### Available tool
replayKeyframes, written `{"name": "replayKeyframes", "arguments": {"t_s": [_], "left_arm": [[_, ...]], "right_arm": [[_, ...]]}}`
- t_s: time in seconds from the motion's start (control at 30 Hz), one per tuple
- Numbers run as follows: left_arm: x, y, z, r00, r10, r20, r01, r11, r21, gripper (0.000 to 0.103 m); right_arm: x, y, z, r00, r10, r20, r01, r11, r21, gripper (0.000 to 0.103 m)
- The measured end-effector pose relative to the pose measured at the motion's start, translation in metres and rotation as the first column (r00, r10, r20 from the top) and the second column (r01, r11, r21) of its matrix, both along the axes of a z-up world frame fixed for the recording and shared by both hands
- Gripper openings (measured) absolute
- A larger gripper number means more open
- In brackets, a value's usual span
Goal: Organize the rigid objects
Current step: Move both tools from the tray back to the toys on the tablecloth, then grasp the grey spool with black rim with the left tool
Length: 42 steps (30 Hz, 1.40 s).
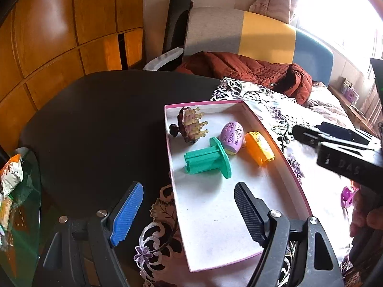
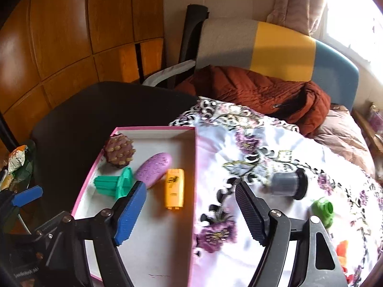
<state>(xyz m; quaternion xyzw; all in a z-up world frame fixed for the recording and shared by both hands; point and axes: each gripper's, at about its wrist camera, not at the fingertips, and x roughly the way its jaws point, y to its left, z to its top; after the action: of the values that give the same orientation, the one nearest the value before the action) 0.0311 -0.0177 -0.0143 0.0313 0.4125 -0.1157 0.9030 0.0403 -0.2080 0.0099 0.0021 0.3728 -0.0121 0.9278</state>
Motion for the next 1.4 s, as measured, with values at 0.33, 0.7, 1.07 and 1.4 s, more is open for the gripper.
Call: {"name": "replayKeyframes", "arguments": {"t_s": [0.33, 0.7, 1.07, 1.4], "left_arm": [[-0.004, -0.022, 0.004, 0.998, -0.065, 0.012, 0.065, 0.997, 0.030, 0.080], [-0.010, -0.059, 0.002, 0.986, -0.164, -0.017, 0.165, 0.986, 0.031, 0.080], [0.001, -0.139, 0.006, 0.942, -0.325, -0.080, 0.323, 0.946, -0.044, 0.080], [0.036, -0.229, -0.013, 0.895, -0.403, -0.190, 0.378, 0.913, -0.154, 0.089]], "right_arm": [[-0.023, -0.074, 0.010, 0.991, -0.135, 0.019, 0.136, 0.990, -0.044, 0.080], [-0.065, -0.226, 0.010, 0.866, -0.497, 0.051, 0.499, 0.866, -0.030, 0.085], [-0.105, -0.316, -0.028, 0.705, -0.707, -0.062, 0.707, 0.692, 0.147, 0.086], [-0.107, -0.315, -0.028, 0.703, -0.707, -0.077, 0.707, 0.682, 0.190, 0.089]]}}
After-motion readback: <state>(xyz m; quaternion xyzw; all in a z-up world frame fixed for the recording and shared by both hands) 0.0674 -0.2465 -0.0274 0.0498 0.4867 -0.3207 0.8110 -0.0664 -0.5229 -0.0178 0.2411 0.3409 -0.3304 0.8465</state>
